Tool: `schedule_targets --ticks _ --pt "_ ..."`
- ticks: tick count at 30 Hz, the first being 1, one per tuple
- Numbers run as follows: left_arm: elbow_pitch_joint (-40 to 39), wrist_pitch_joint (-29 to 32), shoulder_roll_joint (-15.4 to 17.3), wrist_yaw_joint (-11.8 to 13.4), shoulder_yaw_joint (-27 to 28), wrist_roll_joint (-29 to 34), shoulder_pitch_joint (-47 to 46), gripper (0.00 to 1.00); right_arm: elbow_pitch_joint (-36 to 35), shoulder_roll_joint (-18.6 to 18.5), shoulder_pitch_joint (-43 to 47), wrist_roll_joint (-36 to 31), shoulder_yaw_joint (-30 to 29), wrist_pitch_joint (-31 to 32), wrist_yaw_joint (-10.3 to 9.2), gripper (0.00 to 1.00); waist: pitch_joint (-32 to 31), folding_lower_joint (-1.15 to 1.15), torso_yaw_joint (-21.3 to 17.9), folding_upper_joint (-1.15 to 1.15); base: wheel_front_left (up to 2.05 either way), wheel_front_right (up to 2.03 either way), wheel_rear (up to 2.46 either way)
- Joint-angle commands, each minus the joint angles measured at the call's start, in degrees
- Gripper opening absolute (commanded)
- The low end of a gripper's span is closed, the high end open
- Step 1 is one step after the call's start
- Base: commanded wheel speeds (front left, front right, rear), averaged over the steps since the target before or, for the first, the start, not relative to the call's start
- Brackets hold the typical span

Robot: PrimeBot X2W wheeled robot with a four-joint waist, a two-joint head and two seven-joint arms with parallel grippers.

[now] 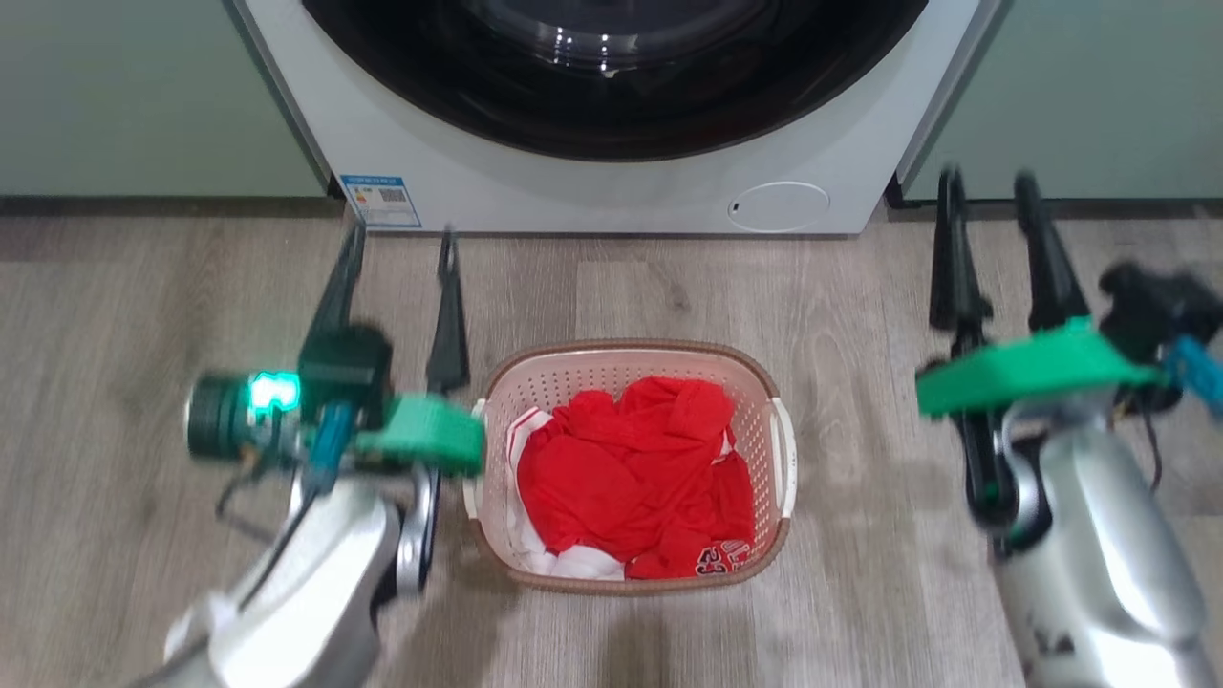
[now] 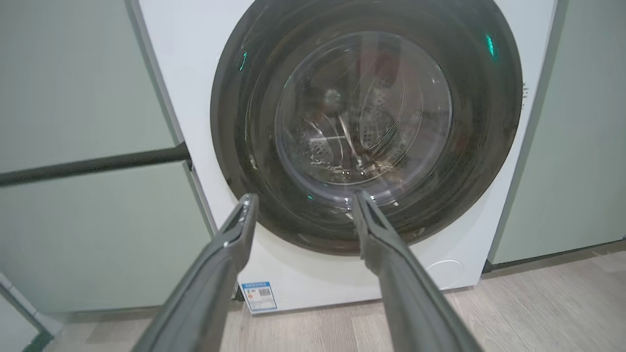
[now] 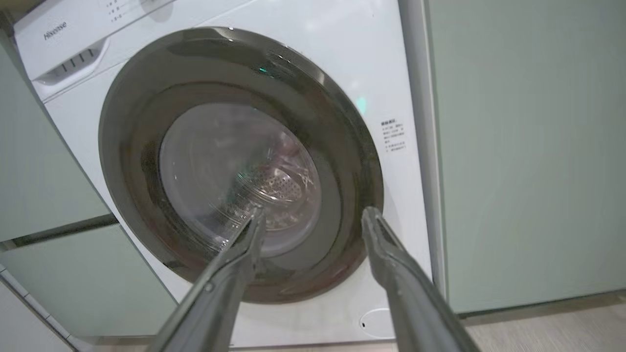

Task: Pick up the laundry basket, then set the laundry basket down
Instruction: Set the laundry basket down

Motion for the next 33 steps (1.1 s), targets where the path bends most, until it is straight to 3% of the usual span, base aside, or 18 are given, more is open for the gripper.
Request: schedule_targets --ticks 1,8,15,25,33 --pt "-2.7 -0.3 0.4 -0.2 3.5 0.5 1.4 1.0 -2.9 0.8 1.2 -0.6 0.9 -0.3 0.41 1.0 -0.6 0.01 -0.1 0.0 0.0 0.0 0.0" --pt "-6.1 -0.3 -4.3 -5.0 9.8 1.4 11.5 1.0 -5.0 0.8 8.9 -0.2 0.4 -0.3 0.41 1.0 -2.4 0.01 0.1 0.0 0.0 0.0 0.0" --pt "-6.8 -0.3 -8.2 -9.5 15.8 4.3 15.2 1.0 -5.4 0.8 11.7 -0.4 0.7 -0.3 0.41 1.0 -2.9 0.01 0.2 0.0 0.0 0.0 0.0" --pt "-5.5 -0.3 -10.9 -14.6 19.4 9.7 16.8 1.0 -5.8 0.8 12.4 -0.1 1.0 -0.3 0.41 1.0 -3.8 0.01 0.4 0.0 0.0 0.0 0.0" --pt "-4.7 -0.3 -11.6 -19.1 21.2 8.9 17.8 1.0 -5.7 0.8 13.0 -0.1 0.9 -0.3 0.41 1.0 -4.4 0.01 0.5 0.0 0.0 0.0 0.0"
